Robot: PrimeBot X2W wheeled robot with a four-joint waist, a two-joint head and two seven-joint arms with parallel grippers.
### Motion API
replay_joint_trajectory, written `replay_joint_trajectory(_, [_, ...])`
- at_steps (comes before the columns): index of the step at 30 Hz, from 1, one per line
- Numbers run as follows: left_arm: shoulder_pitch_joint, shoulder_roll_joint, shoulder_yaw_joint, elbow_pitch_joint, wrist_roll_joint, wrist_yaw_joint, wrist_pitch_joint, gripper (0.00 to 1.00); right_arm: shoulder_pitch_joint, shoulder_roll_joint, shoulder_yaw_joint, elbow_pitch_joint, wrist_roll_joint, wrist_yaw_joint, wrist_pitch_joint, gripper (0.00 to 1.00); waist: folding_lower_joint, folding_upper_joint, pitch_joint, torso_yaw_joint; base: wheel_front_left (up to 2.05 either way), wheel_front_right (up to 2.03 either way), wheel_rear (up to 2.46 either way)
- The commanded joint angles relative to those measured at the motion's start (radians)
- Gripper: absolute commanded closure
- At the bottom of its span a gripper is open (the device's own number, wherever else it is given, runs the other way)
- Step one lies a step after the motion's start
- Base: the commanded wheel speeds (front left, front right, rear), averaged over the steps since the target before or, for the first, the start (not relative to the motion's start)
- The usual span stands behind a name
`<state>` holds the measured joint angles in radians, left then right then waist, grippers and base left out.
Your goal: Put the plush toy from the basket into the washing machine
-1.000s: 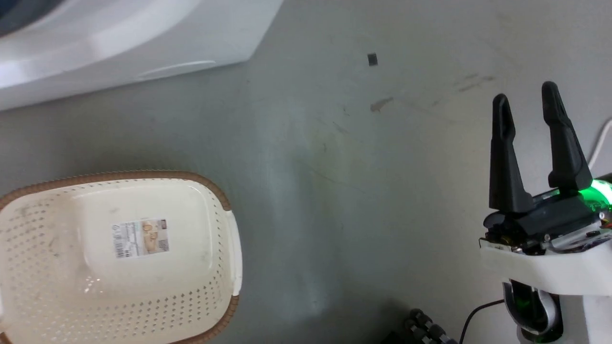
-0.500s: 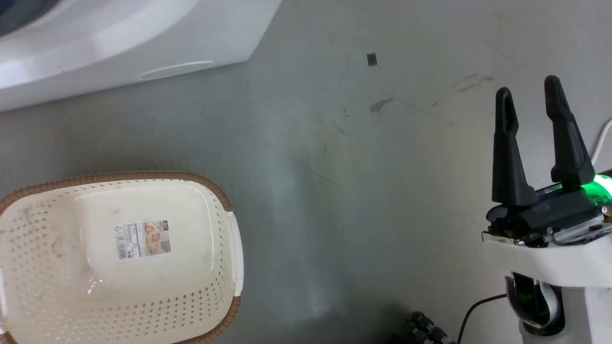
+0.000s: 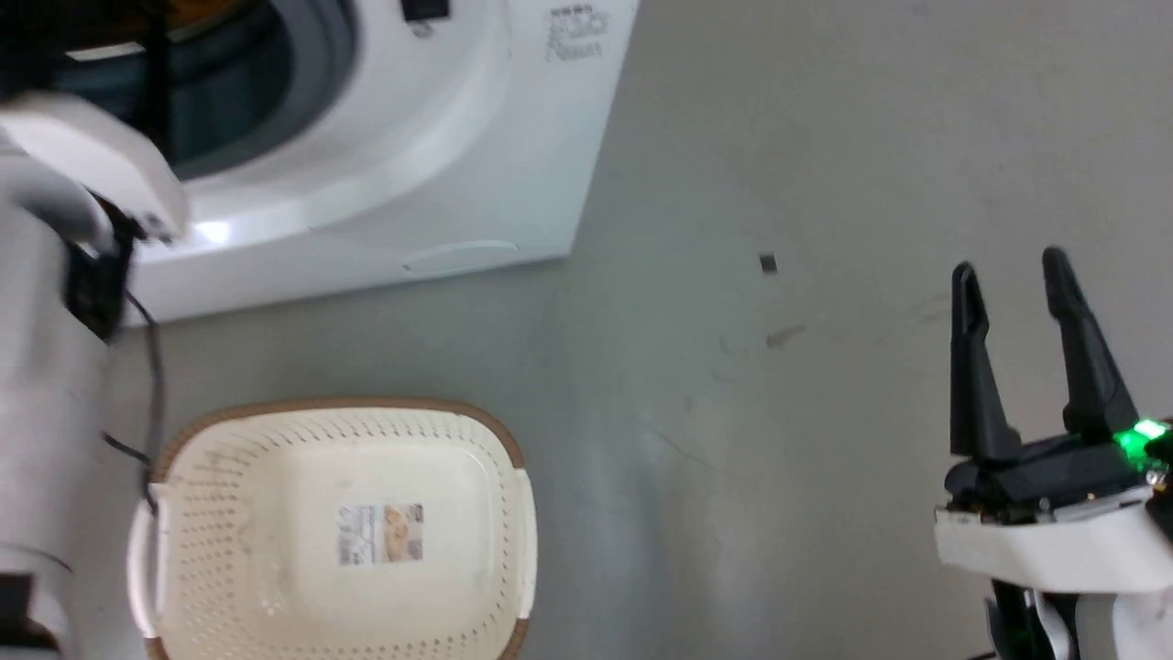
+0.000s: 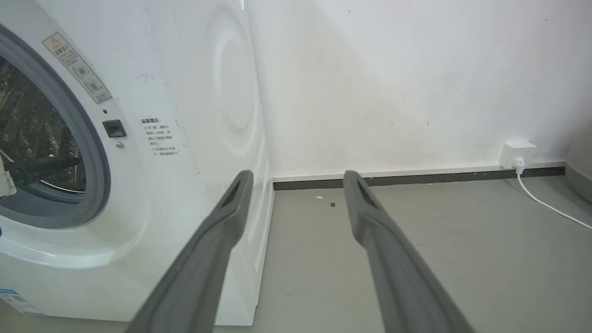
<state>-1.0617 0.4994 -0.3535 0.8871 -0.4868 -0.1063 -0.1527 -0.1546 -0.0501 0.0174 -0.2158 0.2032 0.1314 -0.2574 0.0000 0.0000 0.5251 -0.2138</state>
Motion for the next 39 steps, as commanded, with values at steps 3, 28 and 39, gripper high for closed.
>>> replay_joint_trajectory(3, [0.104, -0.051, 0.001, 0.001, -0.021, 0.015, -0.050, 0.00, 0.049, 0.000, -0.014, 0.018, -0.021, -0.001, -0.004, 0.00, 0.0000, 0.0000, -0.161, 0.090, 0.00, 0.00, 0.00])
replay_joint_trajectory(28, [0.978, -0.300, 0.116, -0.672, 0.153, 0.148, -0.109, 0.00, 0.271, 0.000, -0.065, 0.087, -0.043, -0.001, -0.004, 0.00, 0.0000, 0.0000, -0.449, 0.244, 0.00, 0.00, 0.00])
replay_joint_trajectory(39, [1.049, -0.350, 0.161, -0.680, 0.207, 0.134, -0.109, 0.00, 0.306, 0.000, -0.065, 0.126, -0.034, -0.001, -0.004, 0.00, 0.0000, 0.0000, -0.467, 0.251, 0.00, 0.00, 0.00])
